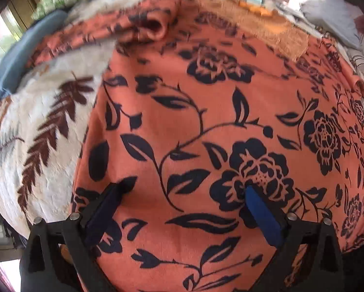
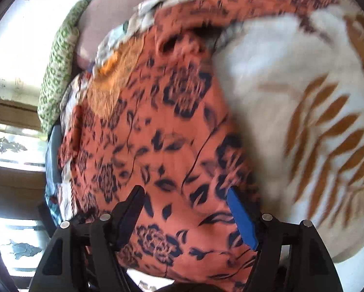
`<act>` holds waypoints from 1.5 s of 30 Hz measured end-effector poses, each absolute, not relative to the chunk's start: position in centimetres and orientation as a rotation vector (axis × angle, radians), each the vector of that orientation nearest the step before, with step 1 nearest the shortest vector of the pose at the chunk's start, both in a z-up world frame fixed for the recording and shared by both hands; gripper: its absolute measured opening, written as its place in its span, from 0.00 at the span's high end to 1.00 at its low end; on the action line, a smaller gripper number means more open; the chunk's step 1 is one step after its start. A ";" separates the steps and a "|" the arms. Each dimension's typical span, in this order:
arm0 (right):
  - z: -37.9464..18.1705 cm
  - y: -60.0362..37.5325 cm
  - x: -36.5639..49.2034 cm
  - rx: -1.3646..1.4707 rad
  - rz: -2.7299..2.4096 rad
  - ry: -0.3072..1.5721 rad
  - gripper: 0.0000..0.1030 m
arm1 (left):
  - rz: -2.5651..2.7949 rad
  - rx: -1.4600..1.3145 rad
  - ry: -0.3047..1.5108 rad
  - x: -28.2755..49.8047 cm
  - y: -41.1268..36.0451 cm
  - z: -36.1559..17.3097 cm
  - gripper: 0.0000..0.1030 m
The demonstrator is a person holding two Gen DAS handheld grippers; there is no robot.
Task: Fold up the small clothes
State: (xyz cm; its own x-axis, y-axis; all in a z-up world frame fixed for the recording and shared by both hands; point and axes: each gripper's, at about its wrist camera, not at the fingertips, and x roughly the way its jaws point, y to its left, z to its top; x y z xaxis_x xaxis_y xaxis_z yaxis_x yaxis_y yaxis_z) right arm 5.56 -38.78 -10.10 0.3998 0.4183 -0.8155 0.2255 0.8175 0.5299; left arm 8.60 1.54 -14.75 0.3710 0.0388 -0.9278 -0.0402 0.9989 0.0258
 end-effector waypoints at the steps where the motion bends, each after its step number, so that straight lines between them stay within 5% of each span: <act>1: -8.8 -41.0 5.8 0.655 0.093 1.105 0.29 | 0.039 0.004 1.167 8.4 1.1 -14.2 0.00; 7: -9.0 -55.7 9.4 0.965 -0.197 0.807 0.28 | 0.018 0.014 1.188 8.7 0.3 -14.3 0.00; 16: -12.9 -62.1 13.9 1.131 -0.352 0.718 0.31 | 0.048 -0.012 1.120 8.0 2.0 -12.3 0.01; 19: -13.1 -63.5 14.6 1.095 -0.347 0.738 0.59 | 0.044 -0.010 1.131 8.2 2.2 -12.7 0.01; 22: -13.2 -63.6 16.2 1.013 -0.376 0.798 0.65 | 0.037 -0.008 1.139 8.3 2.2 -13.0 0.01; 26: -12.6 -62.9 17.1 0.937 -0.427 0.838 0.87 | 0.039 -0.033 1.132 8.1 2.7 -13.0 0.01; 29: -8.9 -60.2 17.7 0.805 -0.413 0.790 0.90 | 0.046 -0.052 1.106 8.0 3.7 -12.6 0.01; 37: 5.0 -41.6 20.9 0.580 0.039 0.610 0.90 | 0.056 -0.156 1.065 7.0 6.8 -11.7 0.01; 43: 3.7 -22.1 22.3 0.514 0.352 0.696 0.89 | 0.103 -0.195 1.049 5.6 9.9 -11.3 0.01; 44: 2.1 -19.3 23.0 0.503 0.390 0.749 0.82 | 0.113 -0.208 1.053 5.4 10.5 -11.4 0.01; 45: 0.0 -16.4 23.3 0.476 0.441 0.825 0.59 | 0.120 -0.224 1.060 5.3 11.0 -11.5 0.01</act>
State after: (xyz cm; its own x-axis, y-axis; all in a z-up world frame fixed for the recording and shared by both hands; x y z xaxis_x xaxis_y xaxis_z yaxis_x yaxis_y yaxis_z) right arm 23.28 -16.40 0.01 0.6011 0.5433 -0.5861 -0.1849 0.8080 0.5594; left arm 5.32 10.97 -11.51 0.4854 -0.0093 -0.8742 -0.2053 0.9708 -0.1243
